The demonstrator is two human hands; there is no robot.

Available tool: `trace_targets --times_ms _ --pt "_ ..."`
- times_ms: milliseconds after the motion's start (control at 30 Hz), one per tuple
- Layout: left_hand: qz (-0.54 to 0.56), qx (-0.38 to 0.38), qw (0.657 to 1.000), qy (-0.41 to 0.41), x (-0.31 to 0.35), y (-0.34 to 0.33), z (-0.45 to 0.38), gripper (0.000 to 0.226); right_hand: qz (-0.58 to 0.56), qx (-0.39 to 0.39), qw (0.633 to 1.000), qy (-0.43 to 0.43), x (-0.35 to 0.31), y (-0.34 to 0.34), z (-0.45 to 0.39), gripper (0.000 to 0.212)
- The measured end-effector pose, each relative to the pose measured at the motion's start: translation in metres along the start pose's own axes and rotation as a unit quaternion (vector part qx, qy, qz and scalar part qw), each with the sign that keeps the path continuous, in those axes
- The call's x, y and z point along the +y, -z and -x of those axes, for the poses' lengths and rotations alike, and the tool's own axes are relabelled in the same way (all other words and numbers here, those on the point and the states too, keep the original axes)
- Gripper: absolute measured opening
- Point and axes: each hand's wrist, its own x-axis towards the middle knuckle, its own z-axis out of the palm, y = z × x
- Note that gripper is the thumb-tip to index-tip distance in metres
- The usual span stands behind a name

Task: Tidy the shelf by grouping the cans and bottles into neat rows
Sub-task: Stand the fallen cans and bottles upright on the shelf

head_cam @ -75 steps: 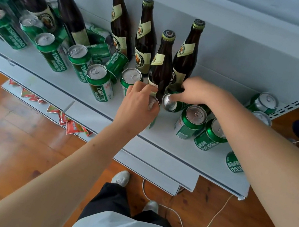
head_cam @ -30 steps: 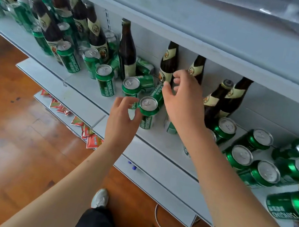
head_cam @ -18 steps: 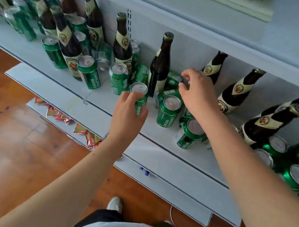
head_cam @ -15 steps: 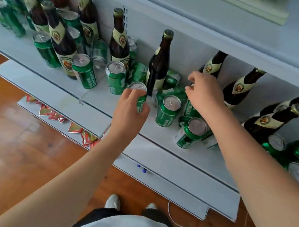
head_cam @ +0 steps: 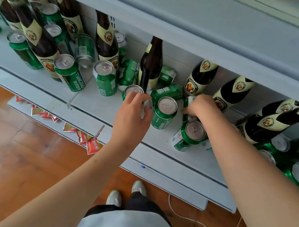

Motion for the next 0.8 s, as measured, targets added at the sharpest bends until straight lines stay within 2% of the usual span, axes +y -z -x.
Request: trace_targets --times_ms 100,200,333,467,533,567,667,733,800 --pt "0.001 0.005 1.000 -0.009 0.004 -0.001 0.000 0.020 -0.012 -0.019 1.000 -0.003 0.002 -0.003 0.001 0.067" --pt "0.001 -0.005 0.998 -0.059 0.009 -0.002 -0.004 0.021 -0.065 -0.047 0.997 -0.018 0.010 -0.002 -0.002 0.074" --pt "-0.006 -0.033 0.995 -0.092 0.017 -0.007 -0.023 0.025 -0.106 -0.019 0.994 -0.008 0.026 -0.001 0.001 0.078" --pt "-0.057 -0.119 0.986 -0.102 0.029 -0.018 -0.045 0.036 -0.068 -0.025 0.997 0.008 0.030 0.019 0.008 0.073" --pt "-0.108 -0.172 0.974 -0.104 0.033 -0.026 -0.055 0.041 -0.057 0.001 0.998 0.034 0.030 0.026 0.011 0.061" --pt "-0.137 -0.197 0.966 -0.098 0.034 -0.030 -0.060 0.042 -0.056 0.025 0.997 0.049 0.030 0.028 0.014 0.055" --pt "-0.190 -0.246 0.950 -0.028 0.033 -0.040 -0.065 0.043 0.003 0.072 0.993 0.089 0.026 0.028 0.021 0.059" --pt "-0.184 -0.253 0.949 0.023 0.032 -0.043 -0.062 0.042 0.052 0.087 0.989 0.108 0.024 0.022 0.023 0.060" --pt "-0.172 -0.244 0.954 0.041 0.033 -0.045 -0.056 0.040 0.069 0.098 0.984 0.129 0.026 0.011 0.020 0.062"
